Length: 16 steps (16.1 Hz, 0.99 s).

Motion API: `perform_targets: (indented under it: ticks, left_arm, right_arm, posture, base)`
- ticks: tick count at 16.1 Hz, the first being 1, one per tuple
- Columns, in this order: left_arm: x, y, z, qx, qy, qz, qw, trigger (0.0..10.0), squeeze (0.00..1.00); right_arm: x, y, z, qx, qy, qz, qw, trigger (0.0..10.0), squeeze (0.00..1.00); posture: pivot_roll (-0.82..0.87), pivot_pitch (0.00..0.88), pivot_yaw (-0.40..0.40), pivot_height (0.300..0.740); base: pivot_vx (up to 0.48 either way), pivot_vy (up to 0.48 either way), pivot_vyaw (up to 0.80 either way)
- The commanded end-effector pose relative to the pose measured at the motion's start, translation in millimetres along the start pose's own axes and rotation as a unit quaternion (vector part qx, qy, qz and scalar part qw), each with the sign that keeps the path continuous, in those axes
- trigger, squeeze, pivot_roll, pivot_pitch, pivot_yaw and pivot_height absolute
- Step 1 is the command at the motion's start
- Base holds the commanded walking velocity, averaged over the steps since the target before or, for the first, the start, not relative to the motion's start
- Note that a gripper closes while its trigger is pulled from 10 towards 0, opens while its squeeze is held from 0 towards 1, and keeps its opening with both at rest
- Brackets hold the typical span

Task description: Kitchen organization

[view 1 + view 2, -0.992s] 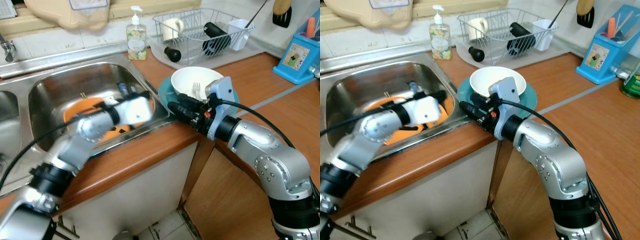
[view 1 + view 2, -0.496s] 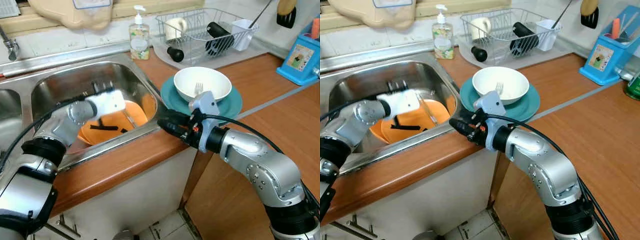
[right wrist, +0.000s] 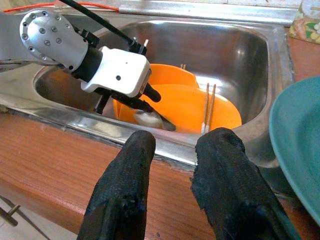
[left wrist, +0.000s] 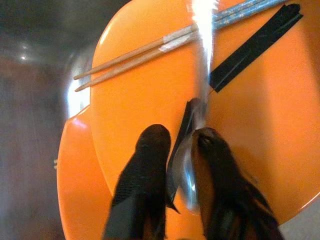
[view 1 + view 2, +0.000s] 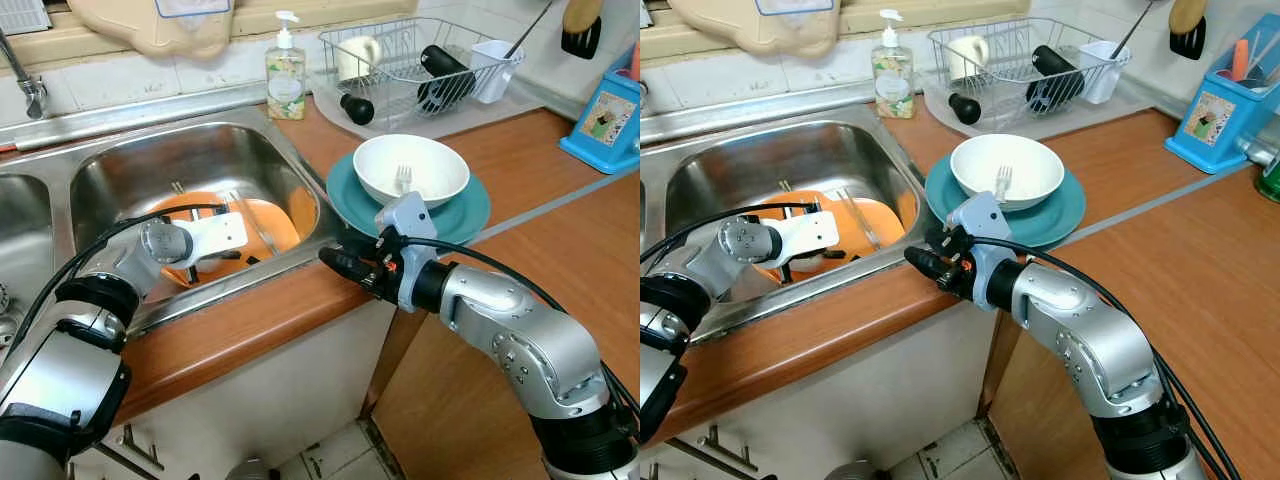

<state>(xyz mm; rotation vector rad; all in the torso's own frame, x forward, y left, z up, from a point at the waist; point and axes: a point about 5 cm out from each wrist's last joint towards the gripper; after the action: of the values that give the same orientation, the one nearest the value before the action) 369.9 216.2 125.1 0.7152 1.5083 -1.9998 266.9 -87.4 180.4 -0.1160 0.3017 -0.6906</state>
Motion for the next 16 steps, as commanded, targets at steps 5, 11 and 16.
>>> perform_targets:
  ticks: [5,11,16]
  left_arm:
    - [-6.1,-2.0,2.4,0.026,-0.016,0.032,0.999,10.0,1.00]
    - [-8.0,-11.4,7.7,0.170,-0.200,0.158,0.952,10.0,0.00]
    - [18.5,-37.6,41.1,0.334,-0.297,0.188,0.875,10.0,1.00]
  right_arm:
    - [8.3,-0.8,20.1,0.063,-0.026,-0.043,0.997,10.0,0.65]
    - [22.7,-3.8,33.3,0.119,-0.101,-0.141,0.978,10.0,1.00]
    - [30.5,-7.1,27.0,0.167,-0.142,-0.231,0.948,10.0,0.00]
  posture:
    - [-0.03,0.000,0.033,0.740]
    - [-0.04,0.000,0.035,0.740]
    - [-0.04,0.000,0.036,0.740]
  base:
    - [0.000,0.000,0.00]
    - [0.000,0.000,0.00]
    - [0.000,0.000,0.00]
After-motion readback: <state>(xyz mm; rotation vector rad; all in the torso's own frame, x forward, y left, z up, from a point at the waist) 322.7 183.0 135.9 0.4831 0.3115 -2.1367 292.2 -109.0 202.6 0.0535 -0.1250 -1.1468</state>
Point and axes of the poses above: a point about 5 cm out from each wrist's last joint towards the gripper, its own y axis pointing out of the wrist towards the gripper, its own z axis along the axis of the wrist's last joint, x = y × z, and after that the axes turned 10 degrees about y, right-handed
